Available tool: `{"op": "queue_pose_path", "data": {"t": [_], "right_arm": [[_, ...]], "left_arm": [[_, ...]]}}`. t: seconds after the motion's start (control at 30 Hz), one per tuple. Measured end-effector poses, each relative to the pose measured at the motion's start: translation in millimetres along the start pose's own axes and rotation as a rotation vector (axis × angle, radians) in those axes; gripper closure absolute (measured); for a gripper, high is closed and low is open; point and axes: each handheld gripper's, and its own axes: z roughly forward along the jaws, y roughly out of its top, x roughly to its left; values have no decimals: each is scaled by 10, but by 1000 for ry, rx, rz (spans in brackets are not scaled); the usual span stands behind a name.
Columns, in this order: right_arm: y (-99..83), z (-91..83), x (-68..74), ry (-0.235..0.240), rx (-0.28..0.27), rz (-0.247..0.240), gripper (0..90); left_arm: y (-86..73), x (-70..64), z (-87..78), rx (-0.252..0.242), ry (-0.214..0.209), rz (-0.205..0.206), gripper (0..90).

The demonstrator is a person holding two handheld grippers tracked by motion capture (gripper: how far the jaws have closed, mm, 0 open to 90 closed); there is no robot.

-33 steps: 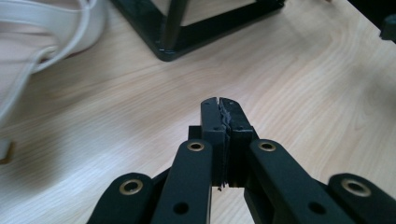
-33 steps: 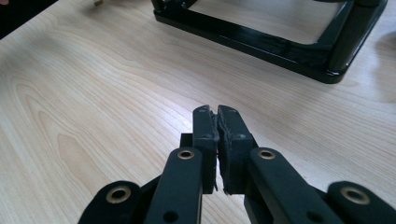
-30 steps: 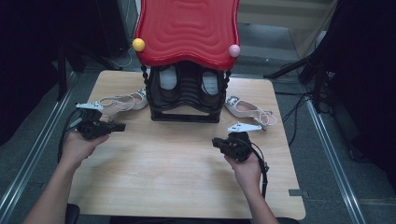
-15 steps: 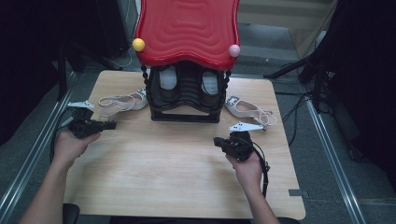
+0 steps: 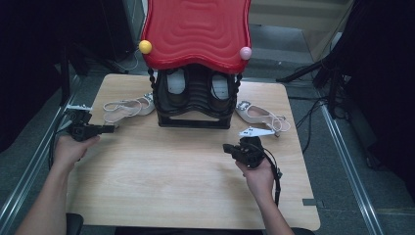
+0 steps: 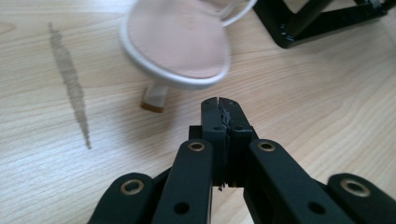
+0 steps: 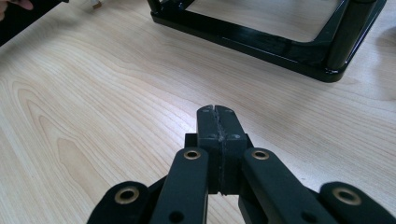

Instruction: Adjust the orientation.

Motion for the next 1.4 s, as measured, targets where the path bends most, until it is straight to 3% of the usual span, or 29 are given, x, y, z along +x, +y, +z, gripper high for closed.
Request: {"op": "queue_pose_path", "data": {"t": [0.3,0.33,0.4,0.73,0.83,1.13,1.4], "right_arm": [[-1,-6,-11,-5,5,3,900],[-5,-13,-18,-9,6,14,900],[-9,-18,-27,-10,1,18,900],[-46,-46,-43,-23,7,25,900],[-48,-52,-47,-23,5,26,900],[-47,-32,-45,-21,10,25,900],[-45,-48,-66,-33,3,28,900]], "left_arm": [[37,185,39,-6,54,-19,900],[47,232,57,-18,31,-46,900],[65,250,75,-16,56,-36,900],[122,314,157,-13,66,-52,900],[128,289,176,2,70,-41,900],[114,193,200,23,29,-33,900],[107,29,241,45,35,-68,900]]}}
